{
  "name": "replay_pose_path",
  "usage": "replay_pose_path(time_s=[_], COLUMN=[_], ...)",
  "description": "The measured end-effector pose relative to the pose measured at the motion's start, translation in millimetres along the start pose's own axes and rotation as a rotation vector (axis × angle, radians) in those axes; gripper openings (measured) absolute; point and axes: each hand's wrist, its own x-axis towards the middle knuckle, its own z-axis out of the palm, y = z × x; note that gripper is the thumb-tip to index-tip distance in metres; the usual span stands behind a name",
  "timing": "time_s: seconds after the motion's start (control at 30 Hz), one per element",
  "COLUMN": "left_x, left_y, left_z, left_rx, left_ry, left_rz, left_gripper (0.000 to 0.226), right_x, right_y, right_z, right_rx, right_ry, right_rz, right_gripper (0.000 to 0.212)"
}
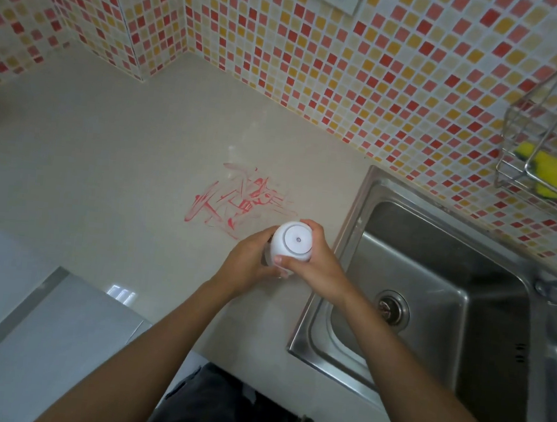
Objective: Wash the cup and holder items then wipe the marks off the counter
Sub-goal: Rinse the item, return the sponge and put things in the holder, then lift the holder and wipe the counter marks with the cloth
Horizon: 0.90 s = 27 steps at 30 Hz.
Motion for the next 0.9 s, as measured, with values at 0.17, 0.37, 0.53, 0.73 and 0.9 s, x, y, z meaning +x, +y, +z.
replay_pose_path(time_s=[0.17, 0.37, 0.53, 0.73, 0.9], left_x=[-1, 0, 3, 18, 50], left_y=[4, 13, 8, 59, 144], left_z=[0, -7, -39, -36, 39], left_rx=[0.009, 0.071, 0.362, 0.45, 0.539], left_ry=[-0.014, -0.083, -0.101, 0.247, 0.188], left_rz=[-0.019, -0.009, -0.128, -0.026, 0.315], left_gripper=[0.071, 0.068, 0.077, 0.068, 0.071], right_x=[2, 2, -8, -31, -68], right_y=[6, 3, 2, 13, 17], right_z=[5, 5, -9, -65, -138], right_rx=[0.055, 0.04, 0.05, -0.18, -0.345], right_ry=[0.021, 0.02, 0.147, 0.357, 0.517], right_rz=[-0.016, -0.04, -0.077, -0.133, -0.196], right_gripper=[0.082, 0.093, 0.099, 0.079, 0.078])
